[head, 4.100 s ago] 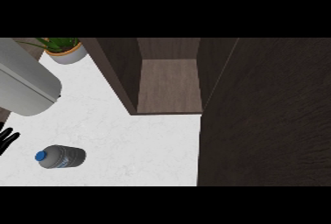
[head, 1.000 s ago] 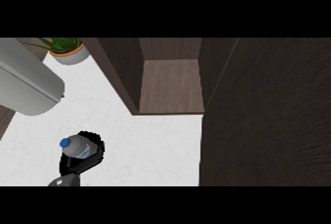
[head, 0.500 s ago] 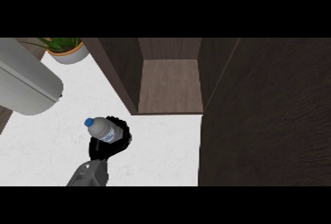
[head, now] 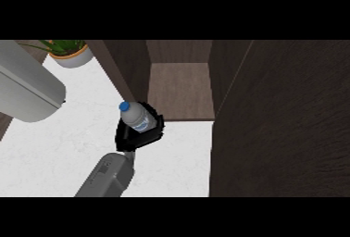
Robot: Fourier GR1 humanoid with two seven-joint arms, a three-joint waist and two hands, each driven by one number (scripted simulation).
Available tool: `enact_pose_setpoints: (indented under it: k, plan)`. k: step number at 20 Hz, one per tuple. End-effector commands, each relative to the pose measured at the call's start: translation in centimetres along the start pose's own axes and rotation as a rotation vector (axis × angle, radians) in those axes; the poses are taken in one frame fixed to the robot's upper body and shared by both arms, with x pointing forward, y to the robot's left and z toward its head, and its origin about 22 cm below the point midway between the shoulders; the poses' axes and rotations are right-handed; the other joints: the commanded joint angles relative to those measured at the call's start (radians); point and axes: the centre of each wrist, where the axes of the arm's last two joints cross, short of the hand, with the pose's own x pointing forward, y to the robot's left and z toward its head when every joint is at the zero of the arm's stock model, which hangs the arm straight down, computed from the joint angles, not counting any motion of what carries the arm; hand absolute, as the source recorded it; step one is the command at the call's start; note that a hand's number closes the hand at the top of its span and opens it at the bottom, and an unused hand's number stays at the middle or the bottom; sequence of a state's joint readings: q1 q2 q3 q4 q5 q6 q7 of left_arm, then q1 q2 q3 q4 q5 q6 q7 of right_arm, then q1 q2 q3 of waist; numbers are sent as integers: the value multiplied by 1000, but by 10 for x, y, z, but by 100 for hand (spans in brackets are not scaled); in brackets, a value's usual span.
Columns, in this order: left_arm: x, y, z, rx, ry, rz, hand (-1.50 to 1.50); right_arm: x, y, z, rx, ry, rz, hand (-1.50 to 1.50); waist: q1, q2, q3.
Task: Pick up the bottled water, place it into the cabinet and close the cabinet
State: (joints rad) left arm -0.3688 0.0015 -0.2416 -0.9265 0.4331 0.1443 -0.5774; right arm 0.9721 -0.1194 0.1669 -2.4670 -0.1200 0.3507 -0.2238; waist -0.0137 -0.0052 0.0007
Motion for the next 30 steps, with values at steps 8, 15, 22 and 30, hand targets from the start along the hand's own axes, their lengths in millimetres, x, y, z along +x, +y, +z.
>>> enact_pose_setpoints:
  k: [8, 15, 22, 30]
  plan:
    - [43, -74, -67, 7, -17, -169, 150, 3, -12, -6, 1, -44, -31, -150, -13, 9, 0]
    - [57, -92, -101, 100, 38, -222, 150, 3, -22, -9, -10, -91, -35, -150, -33, 15, 0]
    - [51, -81, -123, 123, 37, -419, 150, 0, -18, -12, 3, -85, -22, -150, -49, 22, 0]
    - [45, -60, -131, 296, 91, -496, 150, 9, -23, -7, 45, -65, -26, -150, -76, 32, -2]
